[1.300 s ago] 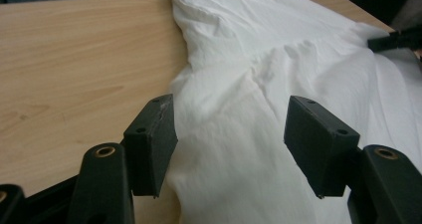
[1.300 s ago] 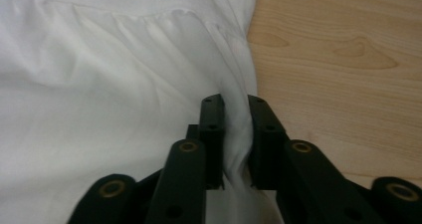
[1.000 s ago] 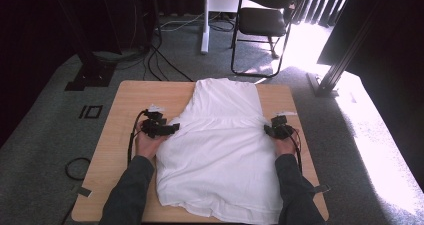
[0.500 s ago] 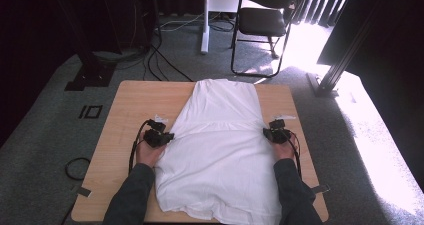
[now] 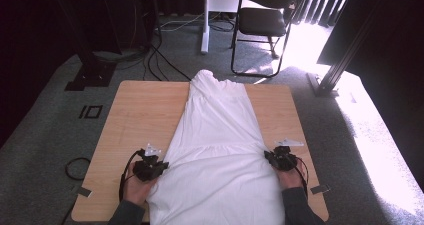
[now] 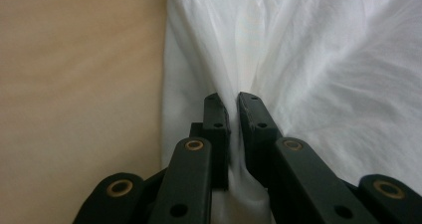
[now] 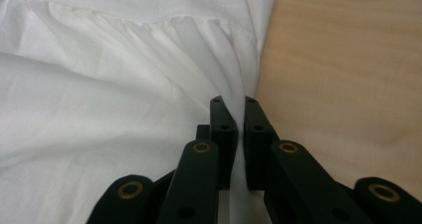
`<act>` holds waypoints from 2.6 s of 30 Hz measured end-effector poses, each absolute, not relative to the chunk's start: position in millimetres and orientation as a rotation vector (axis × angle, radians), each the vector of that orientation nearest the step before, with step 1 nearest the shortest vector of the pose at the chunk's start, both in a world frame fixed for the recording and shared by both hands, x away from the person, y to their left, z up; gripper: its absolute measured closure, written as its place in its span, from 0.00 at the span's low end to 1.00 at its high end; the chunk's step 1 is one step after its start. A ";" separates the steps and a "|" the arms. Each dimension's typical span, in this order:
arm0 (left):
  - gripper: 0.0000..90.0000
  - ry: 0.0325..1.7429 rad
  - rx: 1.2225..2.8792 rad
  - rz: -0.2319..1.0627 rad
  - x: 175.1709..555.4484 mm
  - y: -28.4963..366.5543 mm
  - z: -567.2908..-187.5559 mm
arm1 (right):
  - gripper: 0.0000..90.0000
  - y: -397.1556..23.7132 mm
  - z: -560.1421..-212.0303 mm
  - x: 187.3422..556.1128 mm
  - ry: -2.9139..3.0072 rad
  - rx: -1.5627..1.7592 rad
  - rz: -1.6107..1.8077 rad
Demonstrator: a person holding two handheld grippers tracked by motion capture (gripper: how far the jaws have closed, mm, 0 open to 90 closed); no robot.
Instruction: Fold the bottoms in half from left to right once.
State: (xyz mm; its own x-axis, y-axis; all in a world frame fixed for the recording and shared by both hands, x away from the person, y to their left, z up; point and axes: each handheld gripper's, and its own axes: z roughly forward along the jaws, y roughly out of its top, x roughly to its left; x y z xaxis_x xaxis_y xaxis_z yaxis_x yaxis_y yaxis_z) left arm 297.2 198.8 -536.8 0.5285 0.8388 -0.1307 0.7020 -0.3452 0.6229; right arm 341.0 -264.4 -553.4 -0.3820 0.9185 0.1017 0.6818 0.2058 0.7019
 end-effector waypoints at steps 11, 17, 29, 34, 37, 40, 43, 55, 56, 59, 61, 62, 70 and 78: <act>0.54 1.208 1.993 0.363 293.9 218.1 -509.0 | 0.61 -267.1 -538.9 316.2 2.197 1.450 0.981; 0.49 1.173 1.973 0.426 342.9 212.3 -485.6 | 0.63 -259.3 -505.1 347.4 2.140 1.351 1.073; 0.46 1.189 2.053 0.225 422.4 181.3 -522.9 | 0.45 -193.2 -517.5 452.8 2.324 1.344 1.010; 0.47 1.185 2.092 0.174 427.7 168.7 -534.2 | 0.46 -177.2 -531.2 472.7 2.339 1.385 0.922; 0.72 1.176 2.126 0.161 429.7 164.5 -536.9 | 0.74 -173.2 -535.9 478.1 2.374 1.376 0.861; 0.99 1.178 2.103 0.164 428.1 165.0 -532.6 | 0.99 -175.6 -531.0 476.0 2.366 1.349 0.844; 1.00 1.168 2.062 0.195 423.1 169.6 -522.3 | 1.00 -185.3 -511.4 466.9 2.301 1.305 0.953; 0.49 1.161 1.986 0.212 424.7 165.5 -507.5 | 0.99 -254.5 -511.8 465.3 2.022 1.536 0.995; 0.46 1.178 1.980 0.222 427.7 165.5 -507.2 | 0.99 -253.7 -518.7 466.4 2.034 1.552 0.984; 0.41 1.203 2.000 0.240 439.4 162.8 -508.4 | 0.98 -250.0 -533.6 470.6 2.063 1.574 0.943; 0.39 1.209 2.014 0.240 447.1 159.9 -512.5 | 0.91 -247.5 -540.0 474.1 2.080 1.596 0.912; 0.38 1.218 2.017 0.244 450.0 158.7 -514.5 | 0.82 -247.0 -540.7 474.9 2.077 1.606 0.924; 0.40 1.260 2.058 0.261 470.7 149.0 -539.6 | 0.62 -230.9 -535.0 483.8 2.085 1.566 0.957; 0.98 1.223 2.075 0.226 464.0 158.0 -542.2 | 0.90 -218.5 -545.1 481.7 2.097 1.566 0.869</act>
